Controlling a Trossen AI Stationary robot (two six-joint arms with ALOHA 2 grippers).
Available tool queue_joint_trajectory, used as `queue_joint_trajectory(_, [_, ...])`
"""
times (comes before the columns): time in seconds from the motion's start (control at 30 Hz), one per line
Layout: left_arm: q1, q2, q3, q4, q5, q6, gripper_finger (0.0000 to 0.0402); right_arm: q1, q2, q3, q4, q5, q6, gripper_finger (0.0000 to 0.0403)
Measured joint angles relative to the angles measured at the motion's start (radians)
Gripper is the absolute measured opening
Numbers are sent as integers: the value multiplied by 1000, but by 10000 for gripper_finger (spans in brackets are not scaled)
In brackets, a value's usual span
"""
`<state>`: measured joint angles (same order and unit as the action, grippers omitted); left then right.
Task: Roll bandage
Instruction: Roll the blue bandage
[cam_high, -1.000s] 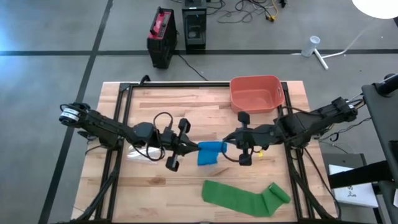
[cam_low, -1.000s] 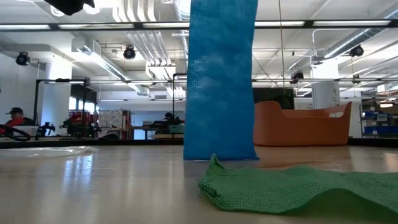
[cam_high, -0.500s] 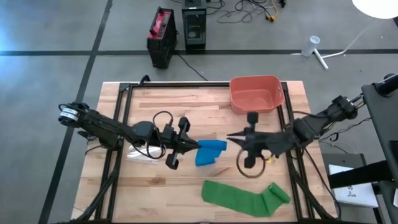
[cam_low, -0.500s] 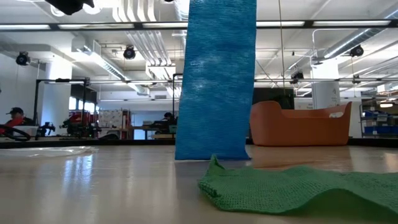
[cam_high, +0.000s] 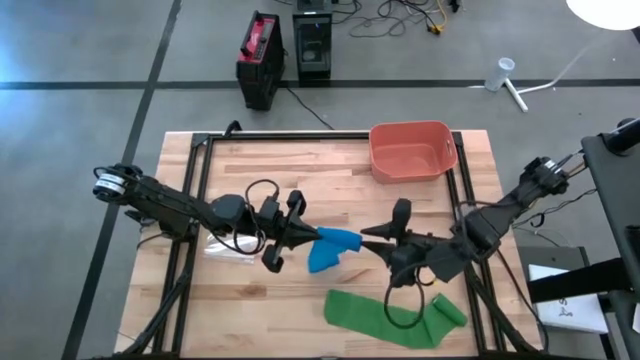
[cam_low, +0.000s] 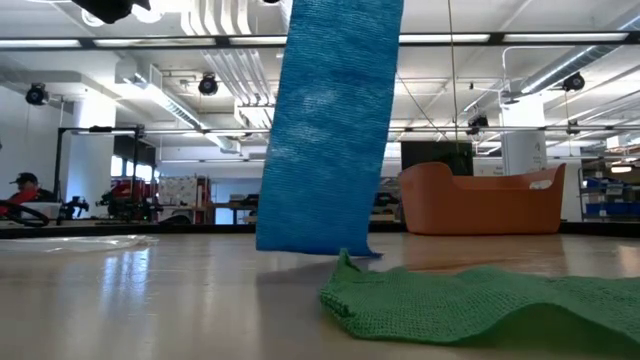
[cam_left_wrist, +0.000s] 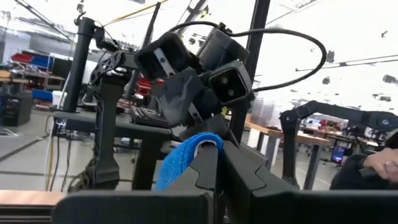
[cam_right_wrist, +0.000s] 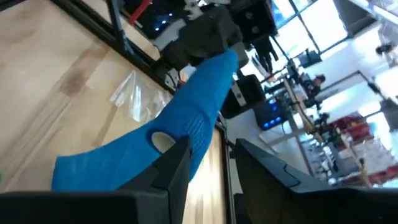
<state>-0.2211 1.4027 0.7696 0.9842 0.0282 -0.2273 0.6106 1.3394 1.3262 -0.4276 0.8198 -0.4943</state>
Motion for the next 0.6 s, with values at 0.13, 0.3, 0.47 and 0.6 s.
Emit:
queue_joint_trajectory(0.13, [0,-12,0,13,0,0,0,44,0,5,-4,31,-7,120])
queue_joint_trajectory(0.3, [0,-15,1,12,0,-8,0,78,-6,5,-1,68,-4,109])
queue_joint_trajectory(0.47, [0,-15,1,19,1,-68,0,56,2,0,-1,122,72,103])
queue_joint_trajectory(0.6, [0,-15,1,24,7,-81,0,-2,4,-4,13,94,220,106])
